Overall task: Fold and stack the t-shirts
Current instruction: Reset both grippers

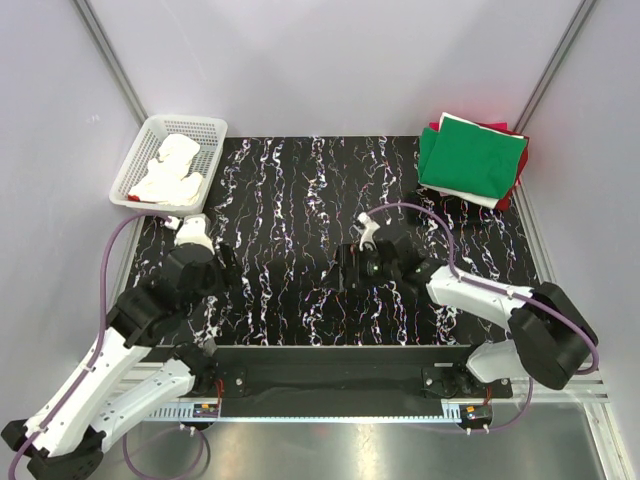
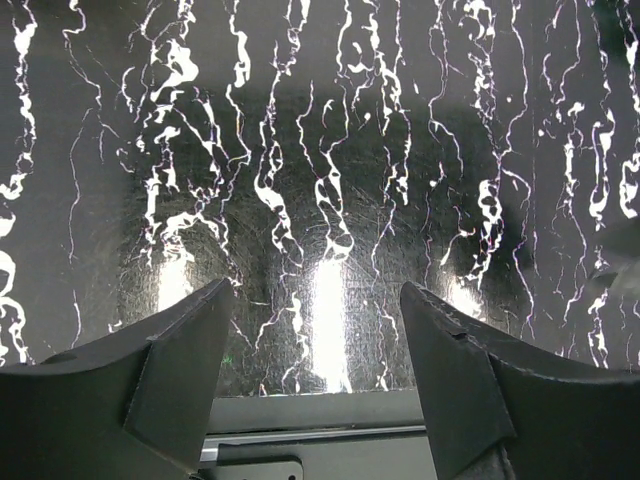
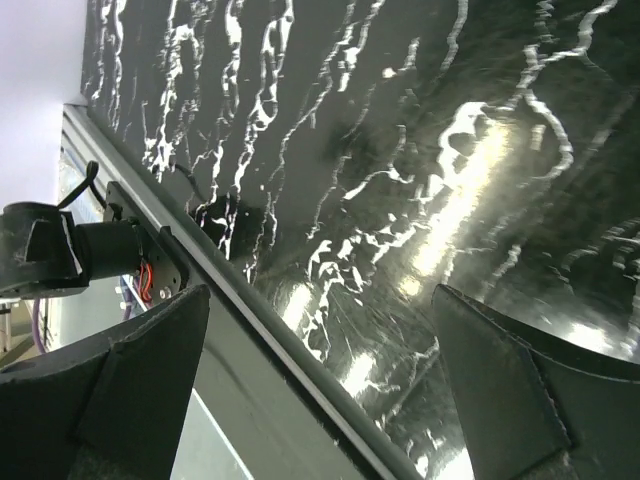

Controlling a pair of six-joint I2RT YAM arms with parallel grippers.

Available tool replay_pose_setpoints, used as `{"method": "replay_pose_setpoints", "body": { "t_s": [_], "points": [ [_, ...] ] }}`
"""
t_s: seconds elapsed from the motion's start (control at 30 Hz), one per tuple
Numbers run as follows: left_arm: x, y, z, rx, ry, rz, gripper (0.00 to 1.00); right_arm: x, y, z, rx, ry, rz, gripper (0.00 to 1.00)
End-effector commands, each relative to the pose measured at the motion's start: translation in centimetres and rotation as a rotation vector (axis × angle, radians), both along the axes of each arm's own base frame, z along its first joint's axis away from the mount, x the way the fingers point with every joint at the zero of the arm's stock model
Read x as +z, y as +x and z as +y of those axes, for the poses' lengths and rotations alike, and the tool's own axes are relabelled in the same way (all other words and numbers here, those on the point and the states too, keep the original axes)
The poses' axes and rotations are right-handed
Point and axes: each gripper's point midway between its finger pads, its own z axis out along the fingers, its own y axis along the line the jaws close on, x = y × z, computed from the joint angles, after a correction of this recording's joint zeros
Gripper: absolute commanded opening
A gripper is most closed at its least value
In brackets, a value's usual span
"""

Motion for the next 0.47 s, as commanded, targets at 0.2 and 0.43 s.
{"method": "replay_pose_setpoints", "body": {
  "t_s": [0.2, 0.43],
  "points": [
    [0.6, 0.8, 0.2, 0.029, 0.0, -0.027, 0.77, 1.9, 1.8, 0.4, -0.101, 0.116, -0.166, 1.0],
    [0.7, 0.8, 0.1, 0.02, 0.003, -0.034, 0.78, 1.0, 1.9, 0.9, -0.09, 0.101, -0.126, 1.0]
  ]
}}
